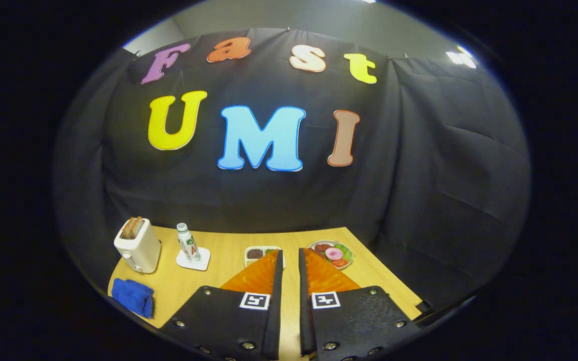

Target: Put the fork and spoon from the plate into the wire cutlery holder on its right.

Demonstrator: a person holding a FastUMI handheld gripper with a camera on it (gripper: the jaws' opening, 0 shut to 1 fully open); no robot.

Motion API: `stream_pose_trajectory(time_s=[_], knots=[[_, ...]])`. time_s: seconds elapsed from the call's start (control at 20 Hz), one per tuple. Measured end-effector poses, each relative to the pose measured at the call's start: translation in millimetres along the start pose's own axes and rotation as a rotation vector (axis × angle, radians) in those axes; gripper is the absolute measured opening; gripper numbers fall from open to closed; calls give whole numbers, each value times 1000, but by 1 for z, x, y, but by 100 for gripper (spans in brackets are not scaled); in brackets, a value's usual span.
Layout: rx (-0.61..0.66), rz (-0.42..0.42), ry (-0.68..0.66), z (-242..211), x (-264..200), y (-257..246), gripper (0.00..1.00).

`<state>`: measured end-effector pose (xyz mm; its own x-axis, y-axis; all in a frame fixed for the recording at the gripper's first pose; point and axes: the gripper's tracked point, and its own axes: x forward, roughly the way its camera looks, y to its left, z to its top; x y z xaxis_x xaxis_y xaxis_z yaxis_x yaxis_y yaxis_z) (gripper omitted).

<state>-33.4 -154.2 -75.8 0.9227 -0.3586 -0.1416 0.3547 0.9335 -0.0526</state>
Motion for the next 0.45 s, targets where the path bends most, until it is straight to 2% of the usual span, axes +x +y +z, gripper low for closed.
stream_pose_trajectory(time_s=[0.15, 0.2, 0.45], knots=[[16, 26, -94, 16, -11, 3, 16], [17, 30, -117, 21, -13, 4, 22], [27, 50, -135, 25, -18, 10, 24]])
